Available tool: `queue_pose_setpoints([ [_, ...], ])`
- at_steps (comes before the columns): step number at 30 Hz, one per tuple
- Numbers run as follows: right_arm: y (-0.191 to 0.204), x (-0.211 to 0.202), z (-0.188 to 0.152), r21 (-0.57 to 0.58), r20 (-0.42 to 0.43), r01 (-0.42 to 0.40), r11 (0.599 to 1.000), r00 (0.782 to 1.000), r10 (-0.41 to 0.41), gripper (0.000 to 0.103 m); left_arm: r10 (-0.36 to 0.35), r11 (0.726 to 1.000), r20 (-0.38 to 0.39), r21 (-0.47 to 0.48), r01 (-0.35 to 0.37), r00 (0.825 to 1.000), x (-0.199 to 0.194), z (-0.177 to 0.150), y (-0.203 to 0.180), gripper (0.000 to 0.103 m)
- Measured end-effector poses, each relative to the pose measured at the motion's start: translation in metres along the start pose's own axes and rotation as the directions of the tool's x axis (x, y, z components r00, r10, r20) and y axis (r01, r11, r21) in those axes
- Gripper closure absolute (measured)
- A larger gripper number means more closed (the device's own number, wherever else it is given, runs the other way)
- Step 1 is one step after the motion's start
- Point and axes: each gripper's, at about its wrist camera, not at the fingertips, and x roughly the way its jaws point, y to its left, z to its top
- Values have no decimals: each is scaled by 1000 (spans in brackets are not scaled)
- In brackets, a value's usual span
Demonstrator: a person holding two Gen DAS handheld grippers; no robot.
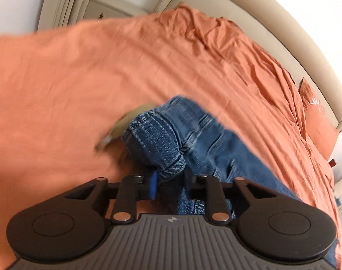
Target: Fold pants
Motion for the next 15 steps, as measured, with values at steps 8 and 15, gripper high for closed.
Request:
queue_pose_setpoints([
  [8,9,16,-7,-134,-28,58,989,998,-62,44,147,982,-1,120,-146,989,16,14,-36,82],
  [15,9,22,-30,-136,-81,83,987,992,-95,42,171,975,-22,144,-166,985,17,16,-41,82],
])
